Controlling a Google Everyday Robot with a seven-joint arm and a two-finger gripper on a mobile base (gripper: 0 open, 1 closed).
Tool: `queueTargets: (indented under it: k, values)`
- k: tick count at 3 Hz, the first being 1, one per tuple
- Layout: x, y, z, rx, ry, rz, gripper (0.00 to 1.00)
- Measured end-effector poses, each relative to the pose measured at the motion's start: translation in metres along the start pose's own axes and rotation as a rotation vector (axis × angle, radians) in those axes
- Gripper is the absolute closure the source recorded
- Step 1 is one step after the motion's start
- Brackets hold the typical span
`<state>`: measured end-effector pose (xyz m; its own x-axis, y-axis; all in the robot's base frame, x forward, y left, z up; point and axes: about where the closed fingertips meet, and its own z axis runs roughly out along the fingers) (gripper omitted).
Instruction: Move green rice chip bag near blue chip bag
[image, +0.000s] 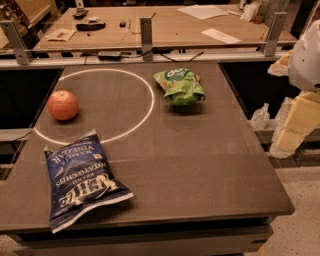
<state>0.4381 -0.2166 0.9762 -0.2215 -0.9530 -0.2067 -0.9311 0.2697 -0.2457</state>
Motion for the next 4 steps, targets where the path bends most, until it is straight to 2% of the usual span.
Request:
queueTargets:
  k: [2,3,4]
  values:
    - [-0.001,-0.001,-0.003,0.006,-0.017,0.007,0.00]
    - [0.002,-0.002,-0.001,0.000,-0.052,0.077,0.00]
    - [0.010,-0.004,0.007,-0.030,-0.099,0.209,0.00]
